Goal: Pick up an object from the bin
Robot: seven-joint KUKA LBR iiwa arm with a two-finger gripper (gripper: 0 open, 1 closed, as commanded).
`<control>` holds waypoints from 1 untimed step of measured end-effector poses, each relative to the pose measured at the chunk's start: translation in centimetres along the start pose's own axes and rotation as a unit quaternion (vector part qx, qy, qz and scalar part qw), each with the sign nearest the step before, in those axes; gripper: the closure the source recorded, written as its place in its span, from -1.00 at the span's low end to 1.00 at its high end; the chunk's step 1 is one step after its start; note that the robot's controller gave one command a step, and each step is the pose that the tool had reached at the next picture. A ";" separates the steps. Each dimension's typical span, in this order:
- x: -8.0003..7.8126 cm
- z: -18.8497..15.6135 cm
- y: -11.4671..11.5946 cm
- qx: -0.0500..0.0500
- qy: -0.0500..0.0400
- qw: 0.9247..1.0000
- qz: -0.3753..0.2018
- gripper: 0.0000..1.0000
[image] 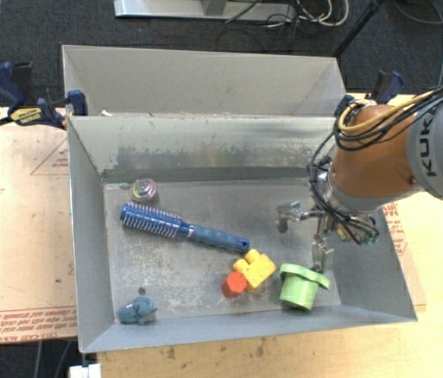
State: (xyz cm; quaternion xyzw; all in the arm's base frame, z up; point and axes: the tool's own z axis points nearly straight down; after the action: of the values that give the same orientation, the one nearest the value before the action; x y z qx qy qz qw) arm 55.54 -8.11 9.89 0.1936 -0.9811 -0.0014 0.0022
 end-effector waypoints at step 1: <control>5.4 3.0 1.9 0.002 -0.002 0.987 -0.158 -1.00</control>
Offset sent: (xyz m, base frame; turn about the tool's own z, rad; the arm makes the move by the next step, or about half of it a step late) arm -0.0578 -0.0039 -0.0289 -0.3209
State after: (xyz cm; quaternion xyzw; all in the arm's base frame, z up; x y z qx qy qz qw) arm 49.80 -8.41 6.96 0.3466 -0.9380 -0.0006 -0.0008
